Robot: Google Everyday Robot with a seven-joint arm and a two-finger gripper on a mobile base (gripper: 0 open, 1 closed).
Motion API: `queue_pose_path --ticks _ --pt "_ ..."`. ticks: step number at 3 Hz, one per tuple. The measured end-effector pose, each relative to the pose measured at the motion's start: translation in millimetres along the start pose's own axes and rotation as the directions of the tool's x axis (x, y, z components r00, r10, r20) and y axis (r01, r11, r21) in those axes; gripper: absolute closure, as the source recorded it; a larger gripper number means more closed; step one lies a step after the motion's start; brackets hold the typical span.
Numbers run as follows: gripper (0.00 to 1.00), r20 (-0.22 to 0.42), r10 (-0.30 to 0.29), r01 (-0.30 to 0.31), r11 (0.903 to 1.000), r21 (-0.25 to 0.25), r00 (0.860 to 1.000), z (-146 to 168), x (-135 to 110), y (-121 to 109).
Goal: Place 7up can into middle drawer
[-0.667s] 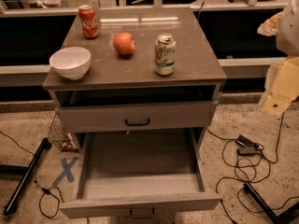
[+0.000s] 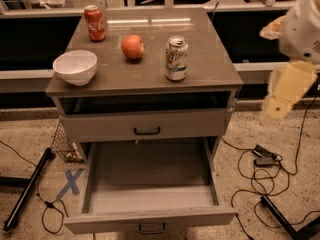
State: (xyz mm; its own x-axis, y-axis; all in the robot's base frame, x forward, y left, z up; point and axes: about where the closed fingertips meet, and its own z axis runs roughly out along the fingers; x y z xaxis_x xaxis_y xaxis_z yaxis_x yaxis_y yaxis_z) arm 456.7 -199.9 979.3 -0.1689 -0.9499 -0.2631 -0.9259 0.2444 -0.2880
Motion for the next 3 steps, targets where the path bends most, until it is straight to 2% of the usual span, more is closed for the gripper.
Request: queue_pose_path --ticks 1,2,3 --pt "0.00 0.135 -0.070 0.070 0.9975 0.004 0.988 42 -42 -44" --pt "0.00 0.271 -0.102 0.092 0.9946 0.049 0.957 83 -83 -112" --pt "0.00 0.266 -0.099 0.090 0.9948 0.047 0.959 81 -81 -110"
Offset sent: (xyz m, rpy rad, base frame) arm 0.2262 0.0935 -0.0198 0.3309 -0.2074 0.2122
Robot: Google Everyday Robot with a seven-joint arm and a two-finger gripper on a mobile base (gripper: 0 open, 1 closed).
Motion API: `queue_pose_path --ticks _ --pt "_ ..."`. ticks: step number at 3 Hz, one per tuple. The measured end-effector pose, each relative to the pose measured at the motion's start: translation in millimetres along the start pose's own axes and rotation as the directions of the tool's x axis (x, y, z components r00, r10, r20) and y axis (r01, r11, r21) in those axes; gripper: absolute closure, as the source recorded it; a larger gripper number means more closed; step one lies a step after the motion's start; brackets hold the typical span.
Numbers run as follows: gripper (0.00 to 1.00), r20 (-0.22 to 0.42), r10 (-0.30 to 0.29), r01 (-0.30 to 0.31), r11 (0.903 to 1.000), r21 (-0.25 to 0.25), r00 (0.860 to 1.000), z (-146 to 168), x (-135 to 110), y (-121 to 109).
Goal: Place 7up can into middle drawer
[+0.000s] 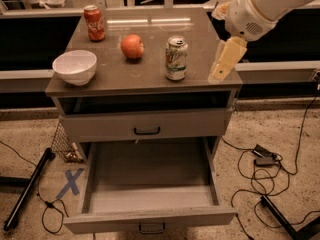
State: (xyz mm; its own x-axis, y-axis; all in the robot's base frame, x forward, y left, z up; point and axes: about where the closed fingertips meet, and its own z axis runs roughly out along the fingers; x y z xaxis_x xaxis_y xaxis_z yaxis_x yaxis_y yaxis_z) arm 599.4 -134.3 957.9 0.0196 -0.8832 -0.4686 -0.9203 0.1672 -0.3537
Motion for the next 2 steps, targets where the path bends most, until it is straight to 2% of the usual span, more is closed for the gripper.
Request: queue_pose_path --ticks 1,2 --pt "0.00 0.063 0.096 -0.098 0.9947 0.031 0.993 3 3 -6" --pt "0.00 0.179 0.203 -0.218 0.9732 0.072 0.963 14 1 -28"
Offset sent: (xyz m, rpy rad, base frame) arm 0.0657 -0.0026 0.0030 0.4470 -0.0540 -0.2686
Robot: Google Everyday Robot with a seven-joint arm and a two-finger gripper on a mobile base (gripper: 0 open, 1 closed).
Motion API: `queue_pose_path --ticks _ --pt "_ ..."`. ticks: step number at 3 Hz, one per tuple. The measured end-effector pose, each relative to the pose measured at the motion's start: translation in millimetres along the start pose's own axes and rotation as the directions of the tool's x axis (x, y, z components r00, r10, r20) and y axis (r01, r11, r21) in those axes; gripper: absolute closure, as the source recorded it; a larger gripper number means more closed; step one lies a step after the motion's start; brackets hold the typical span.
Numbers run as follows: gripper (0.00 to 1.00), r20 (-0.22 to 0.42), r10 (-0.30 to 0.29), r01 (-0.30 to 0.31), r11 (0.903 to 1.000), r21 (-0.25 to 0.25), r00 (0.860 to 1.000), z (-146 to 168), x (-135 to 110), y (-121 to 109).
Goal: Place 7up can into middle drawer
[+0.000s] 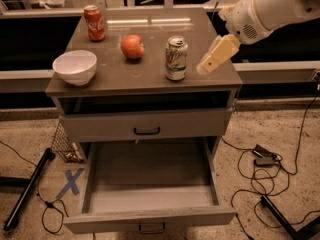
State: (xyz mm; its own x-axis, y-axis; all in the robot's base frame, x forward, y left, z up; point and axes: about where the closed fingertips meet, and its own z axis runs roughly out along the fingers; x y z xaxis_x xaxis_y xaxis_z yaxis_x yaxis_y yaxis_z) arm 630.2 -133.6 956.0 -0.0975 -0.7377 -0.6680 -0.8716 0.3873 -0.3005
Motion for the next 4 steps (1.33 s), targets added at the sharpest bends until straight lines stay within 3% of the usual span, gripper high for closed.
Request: queue_pose_path --ticks 1,3,4 --pt "0.00 0.123 0.105 -0.107 0.9942 0.013 0.987 28 -3 -15" --pt "0.00 0.278 0.235 -0.229 0.9720 -0.052 0.931 84 -7 -11" --pt "0.26 0.368 0.262 -0.255 0.9645 -0.067 0.892 107 -16 -17"
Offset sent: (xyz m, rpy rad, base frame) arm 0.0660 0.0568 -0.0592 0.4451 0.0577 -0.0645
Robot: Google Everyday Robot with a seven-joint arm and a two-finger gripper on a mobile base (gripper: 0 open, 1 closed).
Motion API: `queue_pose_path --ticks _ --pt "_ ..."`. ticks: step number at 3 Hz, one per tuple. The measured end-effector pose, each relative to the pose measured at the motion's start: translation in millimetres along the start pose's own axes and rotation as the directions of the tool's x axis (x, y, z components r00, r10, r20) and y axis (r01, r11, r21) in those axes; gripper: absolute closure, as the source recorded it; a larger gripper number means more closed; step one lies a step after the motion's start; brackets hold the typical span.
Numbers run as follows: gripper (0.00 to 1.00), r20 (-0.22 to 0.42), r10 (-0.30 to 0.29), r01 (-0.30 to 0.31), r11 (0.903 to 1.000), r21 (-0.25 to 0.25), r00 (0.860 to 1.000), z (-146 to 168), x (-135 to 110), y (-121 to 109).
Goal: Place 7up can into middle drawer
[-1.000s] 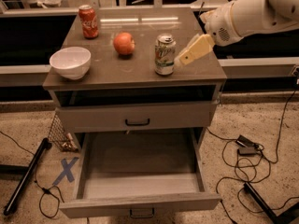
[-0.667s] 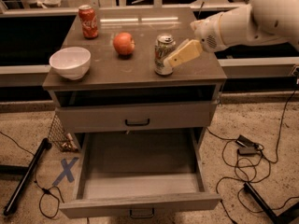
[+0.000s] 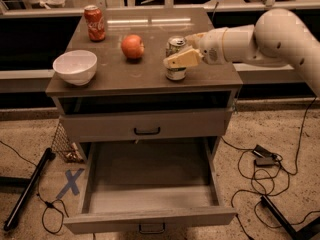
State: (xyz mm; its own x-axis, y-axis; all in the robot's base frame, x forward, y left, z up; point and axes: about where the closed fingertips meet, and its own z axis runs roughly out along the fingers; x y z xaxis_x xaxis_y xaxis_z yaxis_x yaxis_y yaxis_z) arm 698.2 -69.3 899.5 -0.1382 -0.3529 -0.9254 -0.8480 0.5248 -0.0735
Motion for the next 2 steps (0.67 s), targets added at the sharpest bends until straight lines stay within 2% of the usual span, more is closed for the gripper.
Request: queue_pose_path --ticks 1,2 --pt "0.49 0.093 0.015 -0.020 0.9988 0.045 0.996 12.4 -4.5 -17.0" --pt "0.72 0.153 0.014 -0.021 0.9987 0.046 0.988 18.8 -8.2 -26.5"
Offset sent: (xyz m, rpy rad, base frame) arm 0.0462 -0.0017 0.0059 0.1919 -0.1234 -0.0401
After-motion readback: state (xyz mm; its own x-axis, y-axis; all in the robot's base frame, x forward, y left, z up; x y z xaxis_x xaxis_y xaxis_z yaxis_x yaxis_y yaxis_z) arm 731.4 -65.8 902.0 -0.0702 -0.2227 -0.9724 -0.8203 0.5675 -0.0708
